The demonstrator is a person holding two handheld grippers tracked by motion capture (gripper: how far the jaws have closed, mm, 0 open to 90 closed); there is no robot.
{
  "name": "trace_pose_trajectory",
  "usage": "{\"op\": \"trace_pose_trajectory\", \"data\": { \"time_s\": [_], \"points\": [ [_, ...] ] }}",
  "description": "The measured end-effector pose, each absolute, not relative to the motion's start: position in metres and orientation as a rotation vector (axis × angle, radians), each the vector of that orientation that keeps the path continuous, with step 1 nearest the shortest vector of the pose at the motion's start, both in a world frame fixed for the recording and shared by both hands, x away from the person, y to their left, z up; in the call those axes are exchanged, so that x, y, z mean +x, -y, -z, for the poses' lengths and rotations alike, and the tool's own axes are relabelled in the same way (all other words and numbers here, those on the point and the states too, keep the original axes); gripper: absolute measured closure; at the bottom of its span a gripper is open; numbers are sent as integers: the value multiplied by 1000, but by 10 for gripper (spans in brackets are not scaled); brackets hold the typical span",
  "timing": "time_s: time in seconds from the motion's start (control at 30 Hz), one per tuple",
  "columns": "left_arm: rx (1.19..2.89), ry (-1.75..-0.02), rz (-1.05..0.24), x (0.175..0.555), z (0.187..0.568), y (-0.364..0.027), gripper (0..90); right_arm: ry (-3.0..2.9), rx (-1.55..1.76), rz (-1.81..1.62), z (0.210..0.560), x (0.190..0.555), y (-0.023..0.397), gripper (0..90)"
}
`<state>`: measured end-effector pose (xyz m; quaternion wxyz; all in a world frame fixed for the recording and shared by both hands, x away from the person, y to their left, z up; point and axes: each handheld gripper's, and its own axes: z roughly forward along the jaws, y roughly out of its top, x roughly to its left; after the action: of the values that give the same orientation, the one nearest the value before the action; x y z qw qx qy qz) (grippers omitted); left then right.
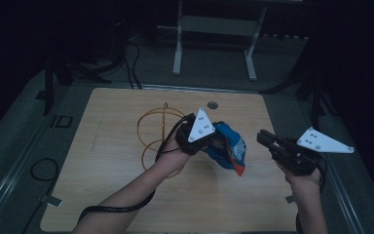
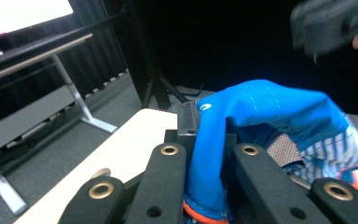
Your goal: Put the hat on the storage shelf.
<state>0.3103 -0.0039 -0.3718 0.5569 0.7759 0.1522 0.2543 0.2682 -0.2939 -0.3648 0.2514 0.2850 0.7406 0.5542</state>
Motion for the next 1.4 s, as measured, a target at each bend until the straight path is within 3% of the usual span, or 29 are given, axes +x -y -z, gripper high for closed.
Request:
{"op": "trace_pose_trajectory", "data": {
  "time_s": [0.27, 0.63, 0.73, 1.3, 1.4],
  "points": [
    [1795, -198, -463, 312, 370, -9, 874, -2101, 788, -1517, 391, 261, 289, 764],
    [1779, -11, -359, 310, 368, -13, 873, -2160, 648, -1521, 398, 236, 267, 546],
    [1748, -2, -306, 312, 369, -15, 873, -2165, 639, -1516, 397, 238, 264, 526],
    [1696, 140, -145, 313, 375, -12, 873, -2195, 597, -1533, 399, 244, 247, 522],
    [1691, 141, -141, 313, 375, -11, 873, -2187, 605, -1550, 398, 243, 246, 585]
  ]
}}
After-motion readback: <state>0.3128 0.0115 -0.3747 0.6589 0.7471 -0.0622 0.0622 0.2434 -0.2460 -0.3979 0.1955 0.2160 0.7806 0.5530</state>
